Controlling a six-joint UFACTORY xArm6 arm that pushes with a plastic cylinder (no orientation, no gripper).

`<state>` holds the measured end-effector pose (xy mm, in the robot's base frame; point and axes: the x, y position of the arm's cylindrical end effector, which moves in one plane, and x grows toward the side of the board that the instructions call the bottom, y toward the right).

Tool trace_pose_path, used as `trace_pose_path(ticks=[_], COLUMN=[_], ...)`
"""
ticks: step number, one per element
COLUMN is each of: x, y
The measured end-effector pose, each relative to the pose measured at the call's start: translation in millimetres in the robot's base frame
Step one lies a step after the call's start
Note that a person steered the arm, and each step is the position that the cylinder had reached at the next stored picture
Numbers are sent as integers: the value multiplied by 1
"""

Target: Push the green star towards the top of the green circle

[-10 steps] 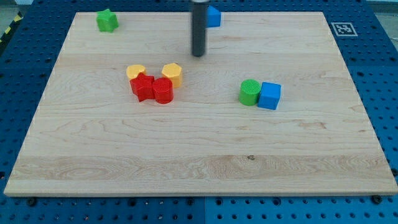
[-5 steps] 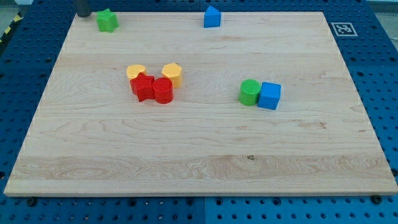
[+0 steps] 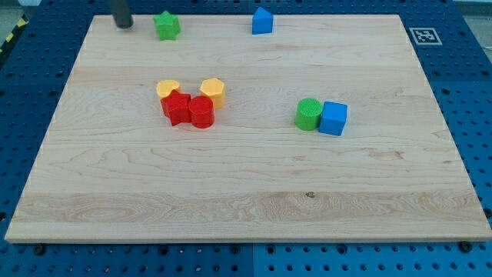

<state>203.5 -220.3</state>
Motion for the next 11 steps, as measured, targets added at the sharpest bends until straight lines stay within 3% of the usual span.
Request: trace_pose_path(ticks=[1,5,10,11], x=[-9,86,202,188], y=[36,125,314,309])
